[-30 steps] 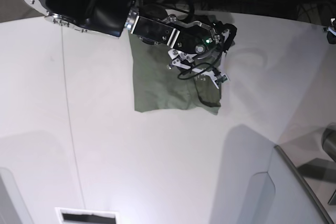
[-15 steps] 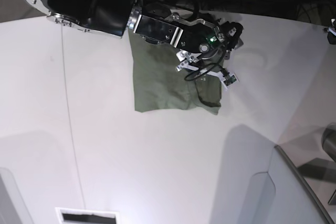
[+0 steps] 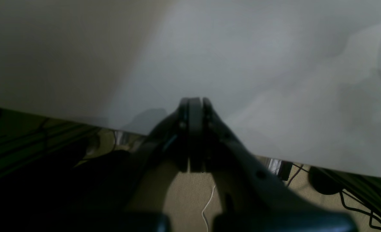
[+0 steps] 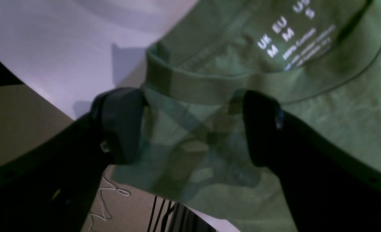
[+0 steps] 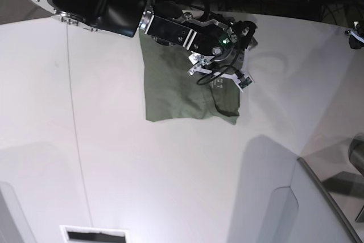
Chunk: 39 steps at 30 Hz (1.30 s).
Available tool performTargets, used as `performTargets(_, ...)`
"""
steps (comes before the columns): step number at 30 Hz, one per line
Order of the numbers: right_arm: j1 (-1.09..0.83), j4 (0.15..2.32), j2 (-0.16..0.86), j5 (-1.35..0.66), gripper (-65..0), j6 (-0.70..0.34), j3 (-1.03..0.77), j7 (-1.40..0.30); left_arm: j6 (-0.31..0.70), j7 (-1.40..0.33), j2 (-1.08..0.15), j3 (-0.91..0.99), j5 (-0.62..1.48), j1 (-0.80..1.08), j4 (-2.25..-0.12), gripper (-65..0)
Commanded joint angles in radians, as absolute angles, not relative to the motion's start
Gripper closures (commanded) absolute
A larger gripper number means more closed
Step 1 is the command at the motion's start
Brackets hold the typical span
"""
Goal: Layout the t-shirt on the table in an organized manner, then fold the t-shirt properly
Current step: 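Raise the shirt edge with the right gripper, letting the shirt hang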
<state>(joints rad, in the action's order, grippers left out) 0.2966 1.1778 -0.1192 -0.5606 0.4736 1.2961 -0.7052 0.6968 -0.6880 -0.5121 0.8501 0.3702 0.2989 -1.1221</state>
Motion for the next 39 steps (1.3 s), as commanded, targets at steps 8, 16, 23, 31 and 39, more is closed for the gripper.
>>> performTargets(8, 0.314, 1.198, -0.137, -0.556, -14.6, 0.47, 1.293, -0.691, 0.698, -0.673, -0.539, 0.858, 0.38, 0.274, -1.129, 0.0)
performTargets(16, 0.314, 1.331, -0.134, -0.556, -0.3, 0.47, 1.29, -0.837, 0.698, -0.673, -0.539, 0.8, 0.262, 0.223, -1.129, 0.0)
performTargets(23, 0.314, 1.445, -0.133, -0.556, -0.6, 0.47, 1.288, -0.96, 0.698, -0.673, -0.516, 0.794, 0.226, 0.194, -1.136, 0.0)
performTargets(31, 0.314, 1.356, -0.133, -0.565, -1.1, 0.47, 1.288, -0.94, 0.698, -0.673, -0.512, 0.794, 0.225, 0.173, -1.132, 0.0)
performTargets(39, 0.344, 1.237, -0.133, -0.765, -21.8, 0.305, 1.288, -0.819, 0.698, -0.673, -0.512, 0.794, 0.225, 0.171, -1.133, 0.0)
